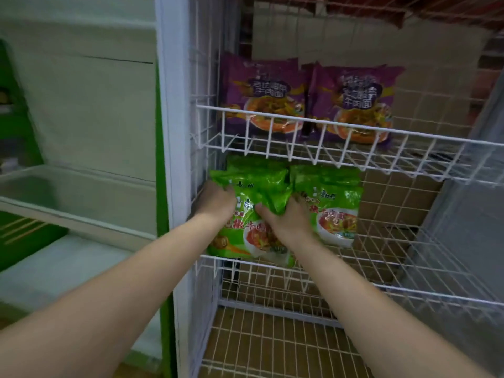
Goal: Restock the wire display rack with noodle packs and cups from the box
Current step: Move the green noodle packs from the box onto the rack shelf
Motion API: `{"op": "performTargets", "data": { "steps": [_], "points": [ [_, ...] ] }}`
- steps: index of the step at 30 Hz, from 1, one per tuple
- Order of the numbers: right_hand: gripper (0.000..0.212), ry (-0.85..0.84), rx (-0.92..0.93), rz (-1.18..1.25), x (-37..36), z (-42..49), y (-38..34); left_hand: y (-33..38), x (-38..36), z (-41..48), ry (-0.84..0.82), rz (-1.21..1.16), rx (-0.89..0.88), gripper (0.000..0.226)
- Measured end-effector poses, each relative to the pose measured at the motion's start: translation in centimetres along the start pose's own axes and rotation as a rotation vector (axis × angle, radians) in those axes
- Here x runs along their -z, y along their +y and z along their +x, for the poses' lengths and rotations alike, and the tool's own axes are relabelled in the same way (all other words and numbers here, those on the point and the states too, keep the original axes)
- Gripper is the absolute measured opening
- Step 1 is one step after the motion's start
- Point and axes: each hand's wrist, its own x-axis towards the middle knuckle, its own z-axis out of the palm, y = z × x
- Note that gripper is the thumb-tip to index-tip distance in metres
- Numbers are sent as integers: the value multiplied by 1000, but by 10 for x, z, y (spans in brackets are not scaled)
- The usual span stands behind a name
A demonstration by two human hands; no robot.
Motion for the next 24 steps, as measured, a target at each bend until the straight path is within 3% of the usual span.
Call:
{"op": "performTargets", "data": {
  "steps": [3,8,10,13,16,21,24],
  "points": [
    [69,31,-31,-30,-10,-3,7,-5,-5,-7,14,53,-51,54],
    [20,22,17,9,15,-9,16,-9,-13,-22,59,240,-188,68],
    [15,42,-2,35,33,-8,24,-10,-18,-29,86,362,-294,66],
    [31,131,-64,47,65,-6,43,-8,-29,-31,76,555,-510,60],
    [37,214,-101,-17,90,0,64,-5,-46,-31,-68,727,-654,64],
    [49,297,-52,-111,97,14,75,-12,-57,-15,-200,903,-660,96],
    [67,251,-35,-186,99,16,74,-13,-49,-12,-240,922,-667,101]
  ]
}}
